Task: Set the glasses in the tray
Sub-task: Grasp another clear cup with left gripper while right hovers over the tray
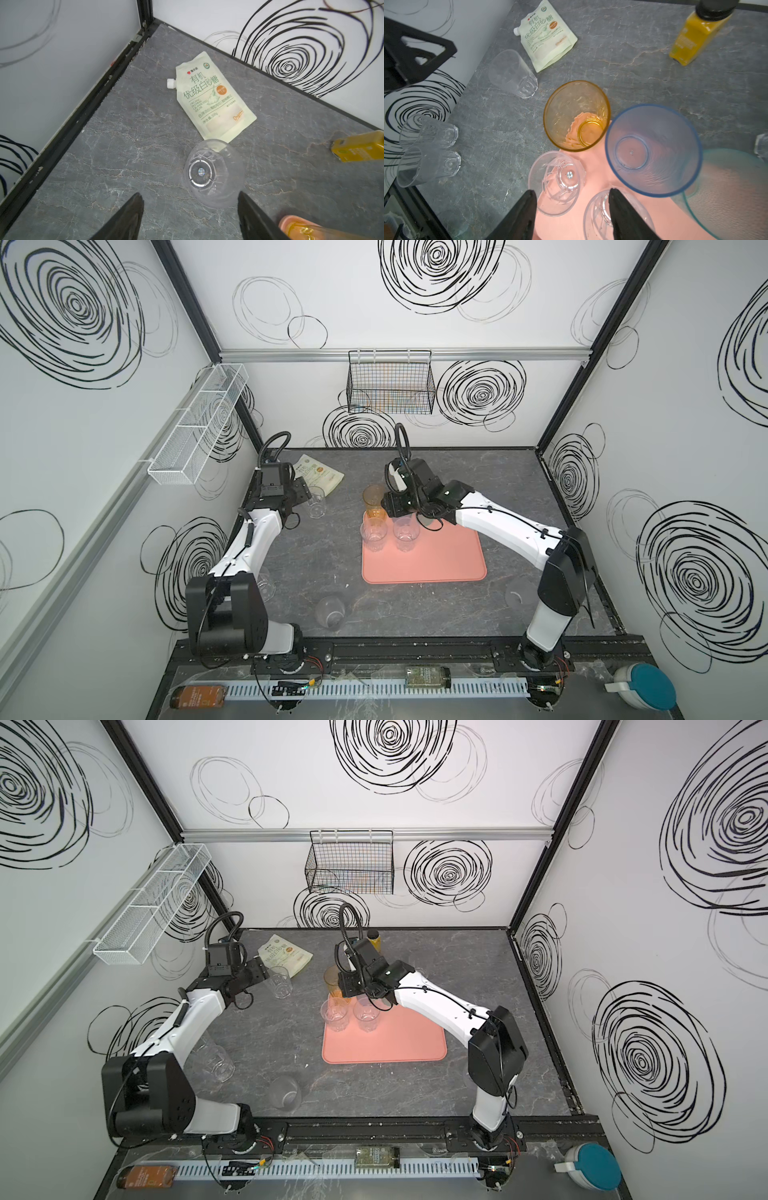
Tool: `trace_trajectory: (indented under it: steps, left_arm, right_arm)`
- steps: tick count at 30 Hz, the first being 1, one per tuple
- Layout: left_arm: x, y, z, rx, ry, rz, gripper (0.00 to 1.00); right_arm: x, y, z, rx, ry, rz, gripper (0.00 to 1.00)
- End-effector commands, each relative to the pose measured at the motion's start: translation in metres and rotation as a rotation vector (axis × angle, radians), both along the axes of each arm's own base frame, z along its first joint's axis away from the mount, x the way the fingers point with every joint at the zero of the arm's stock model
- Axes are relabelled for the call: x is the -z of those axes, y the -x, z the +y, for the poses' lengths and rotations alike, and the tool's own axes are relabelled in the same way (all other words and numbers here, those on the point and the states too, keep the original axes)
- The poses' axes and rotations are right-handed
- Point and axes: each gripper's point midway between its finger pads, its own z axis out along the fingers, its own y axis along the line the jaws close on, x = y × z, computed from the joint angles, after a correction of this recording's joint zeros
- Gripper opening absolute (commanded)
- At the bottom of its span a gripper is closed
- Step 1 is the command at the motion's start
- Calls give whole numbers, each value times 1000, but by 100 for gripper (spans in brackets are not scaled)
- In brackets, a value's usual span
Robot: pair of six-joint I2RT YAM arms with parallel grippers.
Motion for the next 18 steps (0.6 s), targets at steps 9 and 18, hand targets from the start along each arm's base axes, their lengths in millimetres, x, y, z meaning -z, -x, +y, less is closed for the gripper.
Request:
trace_trajectory:
  steps: [9,18]
  left_arm:
    - [42,-39,10,22,39,59,60]
    - [67,-66,16,46,43,92,42]
  right_arm:
    - [-17,13,11,-35,-7,-35,60]
    - [-10,13,13,-44,0,-27,60]
